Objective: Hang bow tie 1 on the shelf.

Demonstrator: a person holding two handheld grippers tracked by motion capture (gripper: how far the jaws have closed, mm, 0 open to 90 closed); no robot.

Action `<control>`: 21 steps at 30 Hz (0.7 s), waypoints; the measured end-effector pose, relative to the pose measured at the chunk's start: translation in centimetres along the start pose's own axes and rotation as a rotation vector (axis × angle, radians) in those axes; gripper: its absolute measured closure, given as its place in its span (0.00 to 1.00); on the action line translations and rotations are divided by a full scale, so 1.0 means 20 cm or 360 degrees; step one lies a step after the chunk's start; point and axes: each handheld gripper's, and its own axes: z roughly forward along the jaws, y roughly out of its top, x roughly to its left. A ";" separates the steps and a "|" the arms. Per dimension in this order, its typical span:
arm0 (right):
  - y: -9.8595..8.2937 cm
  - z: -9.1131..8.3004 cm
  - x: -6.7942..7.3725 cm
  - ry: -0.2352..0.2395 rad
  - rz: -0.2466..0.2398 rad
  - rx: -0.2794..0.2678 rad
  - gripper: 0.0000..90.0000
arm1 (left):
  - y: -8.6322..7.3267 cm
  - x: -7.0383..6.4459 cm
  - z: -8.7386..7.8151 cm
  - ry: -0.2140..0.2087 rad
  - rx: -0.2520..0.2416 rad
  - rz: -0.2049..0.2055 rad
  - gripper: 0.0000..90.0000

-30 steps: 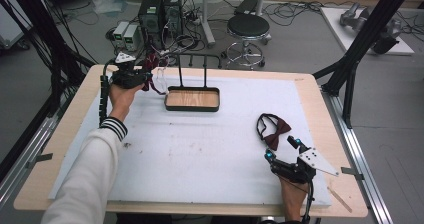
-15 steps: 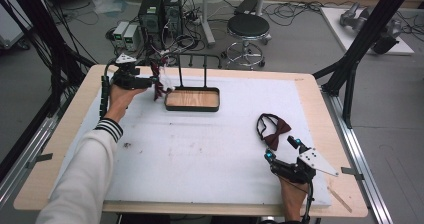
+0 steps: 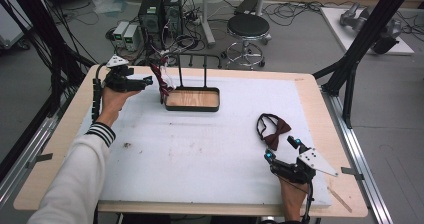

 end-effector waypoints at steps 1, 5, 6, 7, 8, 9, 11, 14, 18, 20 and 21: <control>0.00 0.00 0.00 0.0001 0.0000 -0.0001 0.12 | 0.00 0.00 -0.01 -0.0009 -0.0014 0.0000 0.14; 0.00 0.00 0.00 0.0001 -0.0007 -0.0001 0.12 | -0.02 0.01 -0.07 -0.0039 -0.0044 0.0007 0.13; 0.00 0.00 0.00 0.0001 -0.0006 -0.0001 0.12 | -0.03 0.01 -0.08 -0.0054 -0.0051 0.0009 0.13; 0.00 0.00 0.00 0.0001 -0.0005 -0.0001 0.12 | -0.03 0.01 -0.10 -0.0067 -0.0060 0.0011 0.13; 0.00 0.00 0.00 0.0001 -0.0004 -0.0002 0.12 | -0.03 0.01 -0.11 -0.0076 -0.0069 0.0014 0.13; 0.00 0.00 0.00 0.0002 -0.0005 -0.0002 0.12 | -0.04 0.01 -0.12 -0.0090 -0.0085 0.0014 0.13; 0.00 0.00 0.00 0.0000 -0.0008 0.0000 0.12 | -0.05 0.01 -0.15 -0.0100 -0.0101 0.0015 0.13; 0.00 0.00 0.00 0.0003 -0.0009 -0.0001 0.12 | -0.07 0.01 -0.19 -0.0137 -0.0112 0.0025 0.13; 0.00 0.00 0.00 0.0002 -0.0005 0.0001 0.12 | -0.10 -0.01 -0.25 -0.0189 -0.0162 0.0042 0.13; 0.00 0.00 0.00 0.0003 -0.0006 -0.0002 0.12 | -0.11 -0.02 -0.29 -0.0206 -0.0189 0.0060 0.13; 0.00 0.00 0.00 0.0002 -0.0006 0.0000 0.12 | -0.11 -0.02 -0.31 -0.0222 -0.0205 0.0068 0.13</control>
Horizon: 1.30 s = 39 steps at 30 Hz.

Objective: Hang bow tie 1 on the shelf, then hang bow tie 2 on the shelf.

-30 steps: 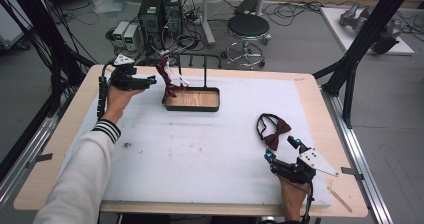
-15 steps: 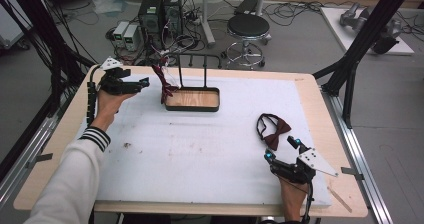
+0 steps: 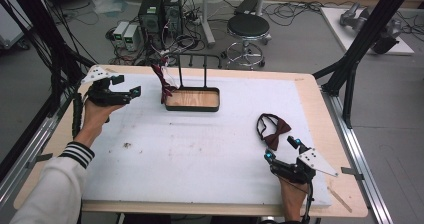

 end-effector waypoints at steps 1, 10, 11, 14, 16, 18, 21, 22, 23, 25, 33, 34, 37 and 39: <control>0.00 0.00 0.00 0.0000 -0.0001 0.0001 0.12 | 0.00 -0.01 -0.02 -0.0013 -0.0020 0.0004 0.13; 0.00 0.00 0.00 -0.0001 -0.0003 -0.0002 0.12 | -0.10 -0.13 -0.23 -0.0123 -0.0171 0.0041 0.13; 0.00 0.00 0.00 -0.0001 -0.0003 -0.0002 0.12 | -0.12 -0.14 -0.26 -0.0144 -0.0187 0.0048 0.13; 0.00 0.00 0.00 -0.0006 -0.0003 -0.0002 0.12 | -0.19 -0.17 -0.34 -0.0171 -0.0211 0.0048 0.13; 0.00 0.00 0.00 -0.0007 -0.0003 -0.0002 0.12 | -0.24 -0.18 -0.38 -0.0173 -0.0224 0.0034 0.13; 0.00 0.00 0.01 -0.0006 0.0006 0.0002 0.12 | -0.29 -0.20 -0.41 -0.0177 -0.0236 0.0026 0.13; 0.00 0.00 0.00 -0.0008 -0.0012 -0.0009 0.12 | -0.36 -0.22 -0.45 -0.0208 -0.0285 -0.0013 0.13; 0.00 0.00 0.01 -0.0008 -0.0013 -0.0009 0.12 | -0.38 -0.22 -0.46 -0.0214 -0.0297 -0.0018 0.13; 0.00 0.00 0.01 -0.0012 -0.0012 -0.0010 0.12 | -0.40 -0.22 -0.46 -0.0204 -0.0295 -0.0023 0.13; 0.00 0.00 0.01 -0.0013 0.0002 0.0003 0.12 | -0.43 -0.21 -0.46 -0.0192 -0.0297 -0.0032 0.13; 0.00 0.00 0.01 -0.0010 -0.0010 0.0009 0.12 | -0.47 -0.25 -0.47 -0.0157 -0.0294 0.0037 0.13; 0.00 0.00 0.01 -0.0010 -0.0009 0.0009 0.12 | -0.47 -0.25 -0.47 -0.0160 -0.0293 0.0048 0.13; 0.00 0.00 0.01 -0.0008 -0.0019 0.0005 0.12 | -0.46 -0.26 -0.47 -0.0151 -0.0294 0.0070 0.13; 0.00 0.00 0.01 -0.0008 -0.0025 0.0002 0.12 | -0.45 -0.25 -0.47 -0.0151 -0.0308 0.0057 0.13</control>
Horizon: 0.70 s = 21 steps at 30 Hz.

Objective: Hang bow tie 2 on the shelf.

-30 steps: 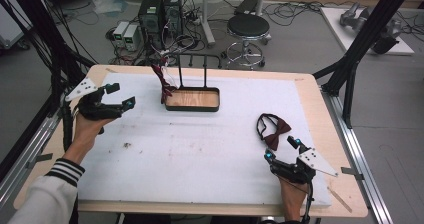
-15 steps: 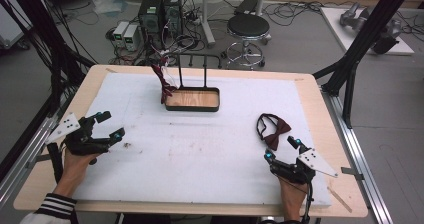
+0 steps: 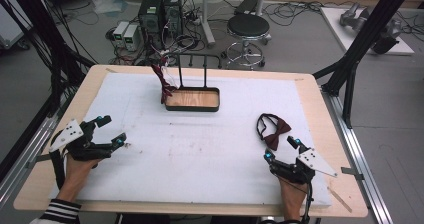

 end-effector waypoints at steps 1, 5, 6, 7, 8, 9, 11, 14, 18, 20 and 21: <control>0.00 0.00 0.00 0.0000 0.0000 -0.0001 0.12 | 0.00 0.00 0.00 0.0001 -0.0001 -0.0002 0.13; 0.00 0.00 0.00 0.0005 0.0015 0.0003 0.12 | 0.00 0.00 0.01 0.0002 0.0010 0.0010 0.13; 0.00 0.00 0.00 0.0007 0.0020 0.0002 0.12 | 0.00 0.00 0.01 0.0001 0.0008 0.0007 0.13; 0.00 0.00 0.00 0.0010 0.0027 0.0002 0.12 | 0.00 -0.01 0.01 -0.0003 0.0002 0.0005 0.13; 0.00 0.00 -0.01 0.0008 0.0022 0.0000 0.12 | 0.00 -0.01 0.01 -0.0003 0.0002 0.0005 0.13; 0.00 0.00 -0.01 0.0010 0.0026 -0.0005 0.12 | 0.00 -0.01 0.01 -0.0001 -0.0004 0.0007 0.13; 0.00 0.00 -0.01 0.0009 0.0037 -0.0007 0.12 | 0.00 -0.01 0.01 0.0003 -0.0012 0.0005 0.13; 0.00 0.00 0.00 0.0003 0.0041 -0.0008 0.12 | 0.00 -0.01 0.00 0.0004 -0.0022 -0.0012 0.13; 0.01 -0.01 -0.01 -0.0010 0.0014 -0.0015 0.12 | -0.01 -0.02 0.00 0.0009 -0.0019 -0.0007 0.13; 0.03 -0.01 -0.01 0.0001 0.0011 -0.0012 0.12 | -0.02 -0.02 0.00 0.0011 -0.0019 -0.0005 0.13; 0.03 -0.02 -0.01 0.0000 0.0012 -0.0015 0.12 | -0.02 -0.02 0.00 0.0018 -0.0021 -0.0001 0.13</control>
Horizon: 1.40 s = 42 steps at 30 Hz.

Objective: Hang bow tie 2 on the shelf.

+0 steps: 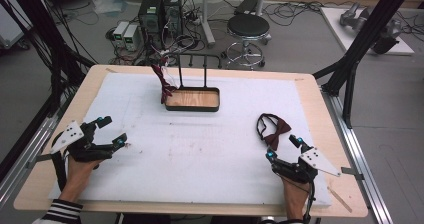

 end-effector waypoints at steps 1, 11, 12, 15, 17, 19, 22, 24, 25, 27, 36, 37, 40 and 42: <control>0.01 0.00 -0.01 -0.0005 -0.0005 -0.0002 0.12 | 0.00 0.00 0.00 0.0002 -0.0002 0.0000 0.13; 0.12 -0.03 -0.07 -0.0057 0.0065 0.0136 0.12 | -0.02 0.00 -0.01 0.0052 0.0004 0.0042 0.13; 0.13 -0.02 -0.07 -0.0070 0.0090 0.0163 0.12 | -0.03 0.00 -0.01 0.0062 0.0005 0.0039 0.13; 0.17 -0.01 -0.08 -0.0109 0.0102 0.0213 0.12 | -0.04 0.00 -0.02 0.0076 0.0008 0.0042 0.13; 0.20 0.00 -0.08 -0.0122 0.0110 0.0242 0.12 | -0.05 0.00 -0.02 0.0084 0.0007 0.0052 0.13; 0.22 0.02 -0.08 -0.0134 0.0134 0.0276 0.12 | -0.06 0.00 -0.02 0.0086 0.0008 0.0051 0.13; 0.25 0.06 -0.08 -0.0148 0.0180 0.0340 0.12 | -0.07 -0.01 -0.01 0.0087 0.0024 0.0057 0.13; 0.27 0.09 -0.09 -0.0139 0.0212 0.0386 0.12 | -0.08 -0.02 -0.01 0.0086 0.0023 0.0060 0.13; 0.27 0.10 -0.09 -0.0148 0.0215 0.0410 0.12 | -0.08 -0.02 -0.01 0.0088 0.0020 0.0064 0.13; 0.29 0.12 -0.10 -0.0166 0.0235 0.0468 0.12 | -0.08 -0.02 -0.01 0.0089 0.0019 0.0063 0.13; 0.34 0.21 -0.12 -0.0266 0.0307 0.0714 0.12 | -0.11 -0.03 -0.01 0.0117 0.0018 0.0094 0.13; 0.34 0.21 -0.12 -0.0273 0.0314 0.0735 0.12 | -0.11 -0.03 -0.01 0.0117 0.0018 0.0094 0.13; 0.35 0.25 -0.12 -0.0282 0.0334 0.0841 0.12 | -0.11 -0.03 -0.01 0.0121 0.0023 0.0091 0.13; 0.35 0.27 -0.13 -0.0300 0.0340 0.0894 0.12 | -0.11 -0.03 -0.01 0.0119 0.0020 0.0093 0.13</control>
